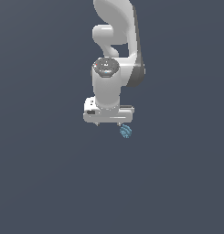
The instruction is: Pick up the object and move it to a goal position.
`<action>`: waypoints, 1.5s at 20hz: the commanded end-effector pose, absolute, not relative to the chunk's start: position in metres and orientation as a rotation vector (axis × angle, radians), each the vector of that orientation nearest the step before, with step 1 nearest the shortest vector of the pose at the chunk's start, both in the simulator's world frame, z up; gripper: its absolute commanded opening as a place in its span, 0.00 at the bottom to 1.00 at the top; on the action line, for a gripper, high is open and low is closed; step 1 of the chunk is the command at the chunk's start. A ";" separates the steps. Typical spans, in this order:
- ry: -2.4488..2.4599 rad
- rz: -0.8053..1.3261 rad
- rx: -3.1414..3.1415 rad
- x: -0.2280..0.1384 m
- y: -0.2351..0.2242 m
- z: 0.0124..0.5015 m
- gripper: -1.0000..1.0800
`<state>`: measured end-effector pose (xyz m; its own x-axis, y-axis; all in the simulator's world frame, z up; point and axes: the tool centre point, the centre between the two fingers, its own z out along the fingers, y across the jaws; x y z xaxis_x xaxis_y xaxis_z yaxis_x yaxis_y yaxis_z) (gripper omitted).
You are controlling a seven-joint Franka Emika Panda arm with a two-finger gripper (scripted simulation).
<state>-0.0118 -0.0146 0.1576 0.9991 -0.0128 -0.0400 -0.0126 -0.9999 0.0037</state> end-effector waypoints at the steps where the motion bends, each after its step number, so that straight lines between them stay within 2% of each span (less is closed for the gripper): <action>1: -0.020 -0.063 3.137 -0.012 -0.015 0.158 0.96; 11: -0.042 -0.060 3.118 -0.014 -0.050 0.151 0.96; 30: -0.290 -0.044 3.110 -0.018 -0.016 0.137 0.96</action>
<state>-0.0175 -0.0214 0.1389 0.9866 -0.1610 -0.0278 -0.1605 -0.9868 0.0211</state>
